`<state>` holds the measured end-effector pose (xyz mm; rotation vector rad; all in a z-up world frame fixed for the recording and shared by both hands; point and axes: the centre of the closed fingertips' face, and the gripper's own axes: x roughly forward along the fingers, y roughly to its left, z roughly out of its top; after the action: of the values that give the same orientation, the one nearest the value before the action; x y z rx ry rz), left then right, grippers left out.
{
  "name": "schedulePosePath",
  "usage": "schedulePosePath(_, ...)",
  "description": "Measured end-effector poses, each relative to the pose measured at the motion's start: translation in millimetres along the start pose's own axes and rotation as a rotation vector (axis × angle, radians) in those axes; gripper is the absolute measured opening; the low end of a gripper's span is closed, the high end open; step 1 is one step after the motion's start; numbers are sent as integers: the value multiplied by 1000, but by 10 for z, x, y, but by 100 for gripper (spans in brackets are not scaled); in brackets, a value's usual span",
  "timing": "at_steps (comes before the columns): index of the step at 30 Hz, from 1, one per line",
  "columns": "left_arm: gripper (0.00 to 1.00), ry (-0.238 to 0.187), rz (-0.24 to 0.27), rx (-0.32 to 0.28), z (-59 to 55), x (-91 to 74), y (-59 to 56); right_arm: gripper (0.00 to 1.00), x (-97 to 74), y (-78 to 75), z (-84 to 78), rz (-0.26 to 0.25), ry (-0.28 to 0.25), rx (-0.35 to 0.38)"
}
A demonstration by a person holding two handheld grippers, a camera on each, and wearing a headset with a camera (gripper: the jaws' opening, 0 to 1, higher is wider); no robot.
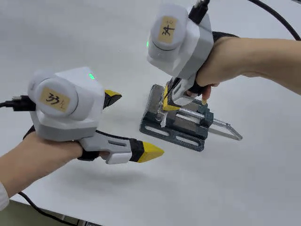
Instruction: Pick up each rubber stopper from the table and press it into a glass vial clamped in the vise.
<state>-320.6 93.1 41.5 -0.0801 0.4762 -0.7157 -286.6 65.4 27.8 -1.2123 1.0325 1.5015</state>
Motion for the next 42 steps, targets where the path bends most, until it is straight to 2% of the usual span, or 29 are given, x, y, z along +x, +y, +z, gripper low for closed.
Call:
schedulePosePath(2, 92, 1, 0, 11, 35, -2, 4, 0, -12, 10, -7, -7, 1, -18)
schedulePosePath(11, 92, -3, 12, 50, 235, -91, 52, 0, -32, -3, -5, -20, -21, -6)
schedulePosePath(17, 92, 1, 28, 57, 224, -131, 119, 0, -45, 14, -1, -45, -57, -7)
schedulePosePath(20, 92, 3, 31, 60, 229, -138, 105, 0, -45, 23, -2, -54, -72, -7)
schedulePosePath(29, 92, 4, 35, 61, 237, -151, 122, 0, -39, 2, -4, -37, -131, 44)
schedulePosePath(33, 92, 8, 35, 63, 234, -150, 122, 0, -40, 12, 3, -42, -153, 36)
schedulePosePath(40, 92, 14, 32, 64, 231, -132, 109, 0, -36, 8, 9, -70, -219, 58)
schedulePosePath(42, 92, 15, 31, 65, 233, -129, 111, 0, -44, -32, 13, -99, -241, 68)
